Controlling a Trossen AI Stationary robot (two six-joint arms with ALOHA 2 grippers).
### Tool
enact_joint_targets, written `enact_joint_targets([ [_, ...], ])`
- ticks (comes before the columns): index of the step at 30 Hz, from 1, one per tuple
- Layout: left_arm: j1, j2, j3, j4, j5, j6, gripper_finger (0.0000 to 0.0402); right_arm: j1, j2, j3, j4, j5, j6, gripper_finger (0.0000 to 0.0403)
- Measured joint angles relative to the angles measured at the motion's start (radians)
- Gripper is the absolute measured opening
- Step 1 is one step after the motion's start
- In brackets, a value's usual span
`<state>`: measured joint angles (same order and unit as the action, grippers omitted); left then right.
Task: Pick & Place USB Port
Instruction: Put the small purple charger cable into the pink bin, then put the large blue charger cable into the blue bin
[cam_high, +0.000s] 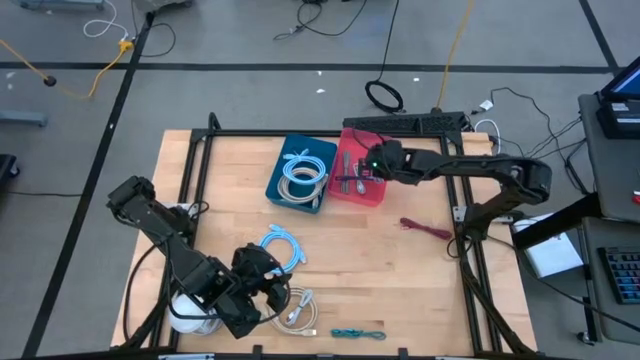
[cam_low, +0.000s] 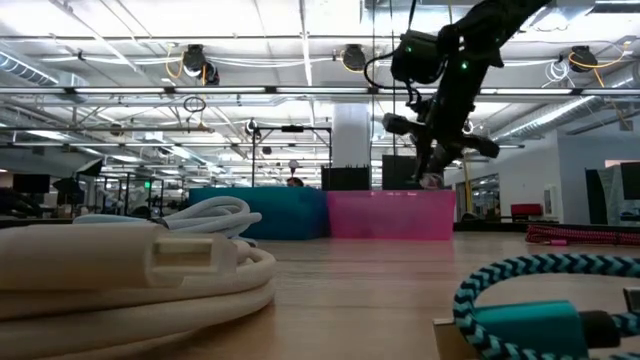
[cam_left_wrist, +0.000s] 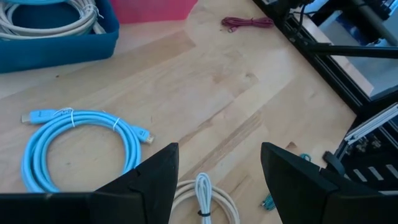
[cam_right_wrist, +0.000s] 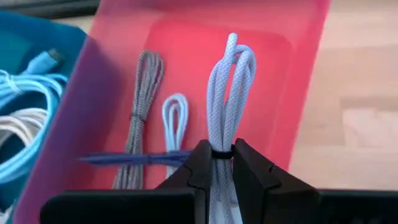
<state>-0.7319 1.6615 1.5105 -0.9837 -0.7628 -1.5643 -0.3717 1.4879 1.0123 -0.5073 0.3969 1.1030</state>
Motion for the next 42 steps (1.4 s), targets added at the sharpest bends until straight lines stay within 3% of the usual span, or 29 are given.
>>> enact_joint_targets([
  [11, 0.000, 0.000, 0.000, -0.003, 0.000, -0.009, 0.0230, 0.000, 0.000, -0.073, 0.036, -0.007, -0.007, 0.0032],
  [19, 0.002, 0.000, 0.000, -0.010, 0.002, -0.008, 0.0230, -0.001, 0.000, -0.101, 0.117, -0.015, -0.053, 0.0104],
  [27, 0.002, 0.000, 0.000, -0.010, 0.002, -0.002, 0.0230, -0.002, -0.009, -0.100, 0.362, -0.105, -0.134, 0.0152],
  [31, 0.002, 0.000, 0.000, -0.011, 0.002, -0.002, 0.0230, -0.002, -0.027, -0.099, 0.594, -0.205, -0.162, 0.0159],
  [37, 0.005, 0.000, 0.000, -0.012, 0.003, 0.017, 0.0230, 0.005, -0.043, -0.097, 1.219, -0.494, -0.131, 0.0154],
  [42, 0.014, 0.000, 0.000, -0.011, 0.005, 0.037, 0.0230, 0.039, -0.045, -0.097, 1.758, -0.555, 0.023, 0.0145],
])
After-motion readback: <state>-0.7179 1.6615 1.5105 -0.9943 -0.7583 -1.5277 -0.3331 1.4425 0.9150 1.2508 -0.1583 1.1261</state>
